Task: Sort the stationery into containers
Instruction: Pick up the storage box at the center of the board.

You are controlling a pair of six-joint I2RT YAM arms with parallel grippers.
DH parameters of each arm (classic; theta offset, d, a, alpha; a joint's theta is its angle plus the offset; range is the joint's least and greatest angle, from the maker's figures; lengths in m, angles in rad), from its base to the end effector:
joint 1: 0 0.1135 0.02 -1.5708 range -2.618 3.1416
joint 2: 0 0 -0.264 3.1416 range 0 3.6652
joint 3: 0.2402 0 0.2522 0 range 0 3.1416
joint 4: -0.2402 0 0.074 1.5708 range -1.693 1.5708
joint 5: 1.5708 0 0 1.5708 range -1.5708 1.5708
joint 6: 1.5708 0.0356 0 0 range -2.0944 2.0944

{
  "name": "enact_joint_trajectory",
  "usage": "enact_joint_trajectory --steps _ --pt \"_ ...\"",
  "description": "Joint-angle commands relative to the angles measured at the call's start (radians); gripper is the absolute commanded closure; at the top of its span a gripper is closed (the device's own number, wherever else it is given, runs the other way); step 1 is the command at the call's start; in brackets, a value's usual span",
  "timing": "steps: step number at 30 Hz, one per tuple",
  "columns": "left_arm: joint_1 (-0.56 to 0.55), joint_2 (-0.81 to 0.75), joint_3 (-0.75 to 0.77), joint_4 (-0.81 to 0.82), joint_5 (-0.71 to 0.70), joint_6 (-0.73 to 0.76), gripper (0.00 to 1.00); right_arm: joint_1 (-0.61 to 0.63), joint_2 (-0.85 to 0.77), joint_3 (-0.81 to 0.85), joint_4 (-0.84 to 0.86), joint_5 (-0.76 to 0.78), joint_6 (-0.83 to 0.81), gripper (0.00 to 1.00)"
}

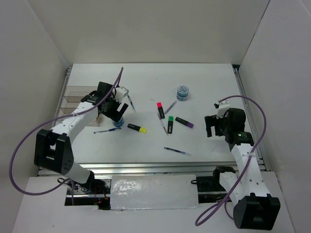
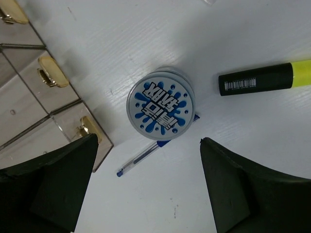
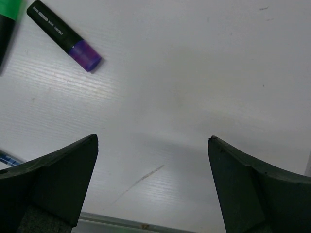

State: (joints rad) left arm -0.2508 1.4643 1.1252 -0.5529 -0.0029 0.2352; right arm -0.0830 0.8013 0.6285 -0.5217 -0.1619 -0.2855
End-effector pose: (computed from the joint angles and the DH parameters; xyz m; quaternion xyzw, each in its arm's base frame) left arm 0.3020 -0.0773 0.2658 0.2264 0.9154 -0.0012 0.3329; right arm 0.1717 -0.0085 0.2503 -0.1254 0.8945 -0.0055 0.4291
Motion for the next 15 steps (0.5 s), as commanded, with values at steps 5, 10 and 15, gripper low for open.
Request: enact_joint_trajectory --steps 5,10,15 --pt "-0.007 0.142 0.094 0.015 -0.006 -0.024 0.01 0.0 0.029 0.039 -0.017 -0.016 -0.007 0.0" --pt "-0.007 0.25 0.14 -0.007 -0.005 -0.033 0.01 -0.001 0.038 0.04 -0.017 -0.014 -0.009 0.0" --pt "0.004 0.295 0.156 0.001 0.015 -0.043 0.07 -0.001 0.041 0.037 -0.018 -0.014 -0.012 0.0"
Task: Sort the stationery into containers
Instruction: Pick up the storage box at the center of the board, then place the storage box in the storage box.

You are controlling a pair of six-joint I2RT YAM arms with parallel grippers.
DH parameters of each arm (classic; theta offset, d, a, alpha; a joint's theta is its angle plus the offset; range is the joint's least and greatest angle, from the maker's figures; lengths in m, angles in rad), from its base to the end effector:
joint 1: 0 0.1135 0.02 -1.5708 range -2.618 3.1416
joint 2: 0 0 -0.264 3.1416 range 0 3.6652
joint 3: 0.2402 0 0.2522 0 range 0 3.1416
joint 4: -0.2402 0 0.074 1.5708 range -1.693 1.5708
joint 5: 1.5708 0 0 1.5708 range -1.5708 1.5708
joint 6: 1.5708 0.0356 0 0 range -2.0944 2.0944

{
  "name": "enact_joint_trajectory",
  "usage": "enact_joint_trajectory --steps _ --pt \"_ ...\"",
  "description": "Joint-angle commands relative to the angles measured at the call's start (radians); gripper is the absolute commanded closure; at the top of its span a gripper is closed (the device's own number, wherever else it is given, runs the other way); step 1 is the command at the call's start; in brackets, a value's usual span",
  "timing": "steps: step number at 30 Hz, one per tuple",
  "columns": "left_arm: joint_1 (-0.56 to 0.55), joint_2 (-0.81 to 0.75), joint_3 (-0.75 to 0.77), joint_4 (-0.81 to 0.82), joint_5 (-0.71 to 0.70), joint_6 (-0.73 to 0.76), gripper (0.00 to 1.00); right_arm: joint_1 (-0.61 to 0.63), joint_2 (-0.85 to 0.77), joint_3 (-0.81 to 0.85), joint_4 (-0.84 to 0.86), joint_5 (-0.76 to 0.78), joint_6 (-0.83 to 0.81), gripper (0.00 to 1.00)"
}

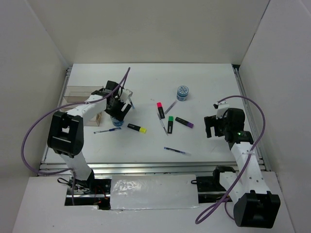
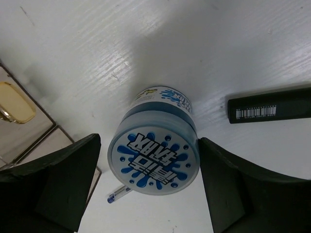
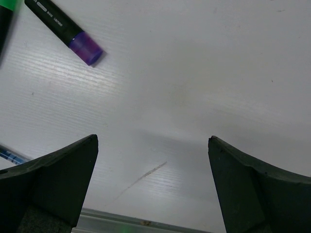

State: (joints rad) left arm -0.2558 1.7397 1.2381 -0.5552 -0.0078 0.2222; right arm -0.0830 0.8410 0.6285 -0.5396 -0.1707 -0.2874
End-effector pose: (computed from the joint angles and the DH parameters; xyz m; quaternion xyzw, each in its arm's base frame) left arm 0.3502 -0.0913 0.2131 0.2280 0.9399 -0.0005 0.2542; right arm 0.1756 -0.0085 0.2427 -0.1270 0.9058 0.0038 0.4042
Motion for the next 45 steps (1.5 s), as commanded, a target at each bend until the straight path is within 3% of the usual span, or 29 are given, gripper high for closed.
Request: enact_joint_trajectory --steps 1,5,11,12,17,19,20,26,33,37,45 --pt "0.01 0.024 0.052 -0.005 0.029 -0.03 0.09 -0.001 0.003 0.039 0.001 -0.006 -0.01 0.0" --pt "0.029 0.049 0.078 -0.026 0.046 -0.034 0.17 -0.001 0.009 0.037 0.003 -0.003 -0.01 0.0" --pt "0.069 0.057 0.139 -0.086 0.123 -0.03 0.44 -0.001 0.006 0.031 0.004 -0.003 -0.012 0.0" --pt "0.07 0.049 0.177 -0.101 0.14 -0.038 0.52 -0.001 0.004 0.033 0.006 -0.001 -0.012 0.0" --pt "0.105 0.008 0.378 -0.201 0.203 -0.078 0.67 -0.001 0.007 0.03 0.007 -0.003 -0.012 0.0" --pt "0.131 -0.011 0.477 -0.21 0.186 -0.101 0.93 -0.003 0.013 0.031 0.006 -0.004 -0.012 0.0" --pt "0.162 -0.015 0.507 -0.209 0.172 -0.112 1.0 -0.003 0.013 0.031 0.004 -0.004 -0.012 0.0" --pt "0.338 0.042 0.633 -0.164 0.095 -0.089 1.0 -0.003 0.029 0.036 0.001 -0.01 -0.01 0.0" --pt "0.556 0.239 0.853 -0.219 0.196 -0.055 1.0 -0.003 0.033 0.036 0.0 -0.009 -0.01 0.0" --pt "0.604 0.346 0.961 -0.23 0.23 -0.043 1.0 -0.006 0.047 0.036 -0.003 -0.007 -0.01 0.0" --pt "0.618 0.46 0.995 -0.215 0.203 -0.014 1.0 -0.006 0.067 0.04 -0.006 -0.004 -0.01 0.0"
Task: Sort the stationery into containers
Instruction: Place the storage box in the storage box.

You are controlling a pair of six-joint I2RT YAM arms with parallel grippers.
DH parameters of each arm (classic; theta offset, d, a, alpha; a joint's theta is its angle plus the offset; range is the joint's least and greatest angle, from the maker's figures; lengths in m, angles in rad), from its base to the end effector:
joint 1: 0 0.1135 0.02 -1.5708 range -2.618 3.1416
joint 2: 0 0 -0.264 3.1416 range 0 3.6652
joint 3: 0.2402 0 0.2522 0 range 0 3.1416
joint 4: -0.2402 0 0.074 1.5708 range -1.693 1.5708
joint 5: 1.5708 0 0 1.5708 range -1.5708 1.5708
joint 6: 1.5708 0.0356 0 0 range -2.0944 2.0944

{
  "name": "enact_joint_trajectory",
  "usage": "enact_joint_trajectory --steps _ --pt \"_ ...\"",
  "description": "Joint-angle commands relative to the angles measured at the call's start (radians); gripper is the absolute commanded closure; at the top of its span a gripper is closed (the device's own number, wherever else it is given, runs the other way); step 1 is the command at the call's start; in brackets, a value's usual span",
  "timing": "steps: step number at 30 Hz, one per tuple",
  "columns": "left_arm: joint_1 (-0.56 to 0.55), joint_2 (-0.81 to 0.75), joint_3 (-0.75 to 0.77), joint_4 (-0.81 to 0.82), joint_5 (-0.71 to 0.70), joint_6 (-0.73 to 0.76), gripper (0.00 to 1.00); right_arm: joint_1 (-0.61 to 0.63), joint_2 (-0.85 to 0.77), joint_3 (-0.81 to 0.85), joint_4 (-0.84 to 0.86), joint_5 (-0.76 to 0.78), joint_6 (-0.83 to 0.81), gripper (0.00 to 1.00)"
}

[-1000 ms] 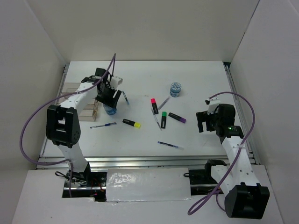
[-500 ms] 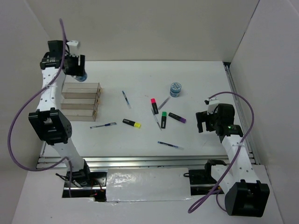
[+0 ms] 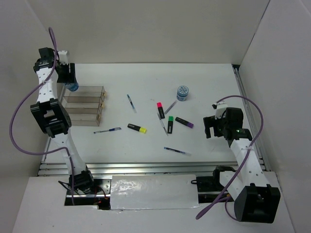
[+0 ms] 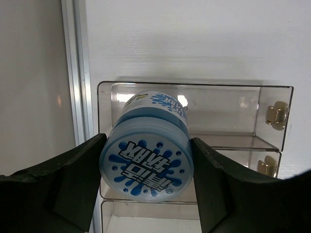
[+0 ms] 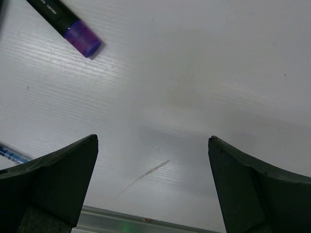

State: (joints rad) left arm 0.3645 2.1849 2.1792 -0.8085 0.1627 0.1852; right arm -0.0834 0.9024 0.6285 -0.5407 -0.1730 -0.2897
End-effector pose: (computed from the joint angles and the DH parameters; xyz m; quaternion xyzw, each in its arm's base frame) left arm 0.4620 0.1701 0.3085 -0.0530 0.9252 0.0272 0.3748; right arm 0.1832 -0.0092 0.2329 -0.1271 0.9177 0.0107 0.3763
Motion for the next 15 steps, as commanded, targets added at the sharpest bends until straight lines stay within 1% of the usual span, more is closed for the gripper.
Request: enact_joint_trajectory --steps 1,8,15 --pt "-0.001 0.024 0.054 0.035 0.026 0.025 1.0 -0.007 0.006 0.039 -0.002 -0.002 -0.008 0.0" --pt "0.002 0.087 0.047 0.048 -0.005 0.031 1.0 -0.007 0.018 0.036 0.001 0.004 -0.008 0.0" --pt "0.002 0.116 0.036 0.06 -0.028 0.045 0.99 -0.009 0.024 0.039 -0.001 0.003 -0.006 0.0"
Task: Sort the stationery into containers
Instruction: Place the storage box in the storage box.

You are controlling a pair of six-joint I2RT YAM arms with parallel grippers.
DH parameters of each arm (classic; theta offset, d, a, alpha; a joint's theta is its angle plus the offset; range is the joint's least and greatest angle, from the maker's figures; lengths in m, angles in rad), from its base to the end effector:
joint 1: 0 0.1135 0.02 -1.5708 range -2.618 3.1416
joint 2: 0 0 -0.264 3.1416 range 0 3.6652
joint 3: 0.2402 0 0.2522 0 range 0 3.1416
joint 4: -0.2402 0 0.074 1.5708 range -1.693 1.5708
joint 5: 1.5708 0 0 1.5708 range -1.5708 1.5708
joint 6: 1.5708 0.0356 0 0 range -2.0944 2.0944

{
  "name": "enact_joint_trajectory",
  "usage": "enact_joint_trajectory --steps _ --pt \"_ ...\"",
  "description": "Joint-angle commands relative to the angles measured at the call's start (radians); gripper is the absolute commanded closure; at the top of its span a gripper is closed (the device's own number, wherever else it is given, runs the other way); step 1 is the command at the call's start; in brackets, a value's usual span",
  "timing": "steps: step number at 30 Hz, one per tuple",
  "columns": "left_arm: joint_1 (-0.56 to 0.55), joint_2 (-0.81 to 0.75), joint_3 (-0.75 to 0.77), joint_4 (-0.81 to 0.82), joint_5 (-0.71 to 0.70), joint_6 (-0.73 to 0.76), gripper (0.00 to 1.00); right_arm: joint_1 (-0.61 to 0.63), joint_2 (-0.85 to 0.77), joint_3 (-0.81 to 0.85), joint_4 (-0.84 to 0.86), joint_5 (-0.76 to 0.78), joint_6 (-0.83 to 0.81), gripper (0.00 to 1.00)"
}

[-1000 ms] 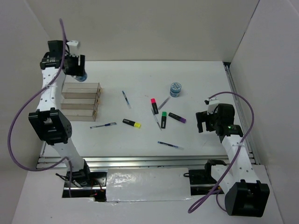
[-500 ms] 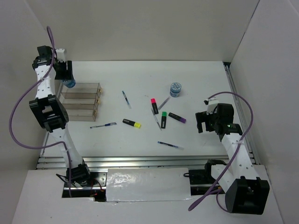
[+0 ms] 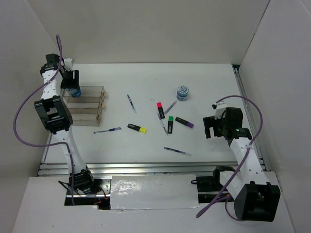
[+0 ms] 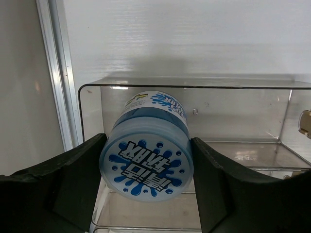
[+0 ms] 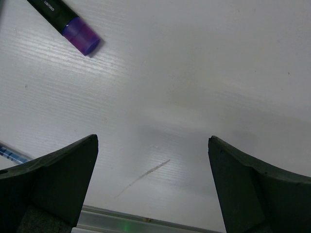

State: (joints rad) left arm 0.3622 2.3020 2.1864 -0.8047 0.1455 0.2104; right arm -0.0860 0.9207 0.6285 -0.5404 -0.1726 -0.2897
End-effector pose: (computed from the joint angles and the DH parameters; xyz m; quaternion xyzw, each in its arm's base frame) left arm 0.4812 0.1768 0.2544 -0.0485 0.9441 0.0239 0.3252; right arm 0.1853 -0.0098 0.2299 -0.1254 0.9212 0.0118 0.3681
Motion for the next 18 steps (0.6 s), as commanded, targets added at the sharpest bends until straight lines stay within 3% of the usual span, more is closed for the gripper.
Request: enact_joint_trajectory --steps 1,4,8,16,17,18 --pt "0.003 0.002 0.032 0.058 -0.015 0.02 0.98 -0.006 0.007 0.04 -0.003 0.002 -0.006 0.0" --pt "0.001 0.03 0.056 0.039 -0.023 0.027 0.9 -0.006 0.012 0.04 -0.003 0.002 -0.005 0.0" --pt "-0.002 0.048 0.067 0.039 -0.043 0.024 0.66 -0.006 0.014 0.04 0.003 0.012 0.0 0.0" --pt "-0.011 0.03 0.064 0.041 -0.061 0.004 0.46 -0.003 0.046 0.132 0.005 -0.004 0.046 0.0" --pt "-0.011 0.021 0.058 0.044 -0.052 0.001 0.19 -0.003 0.065 0.157 0.002 -0.005 0.049 0.0" --pt "-0.014 0.014 0.055 0.048 -0.05 -0.002 0.18 -0.001 0.079 0.213 0.0 -0.005 0.047 0.0"
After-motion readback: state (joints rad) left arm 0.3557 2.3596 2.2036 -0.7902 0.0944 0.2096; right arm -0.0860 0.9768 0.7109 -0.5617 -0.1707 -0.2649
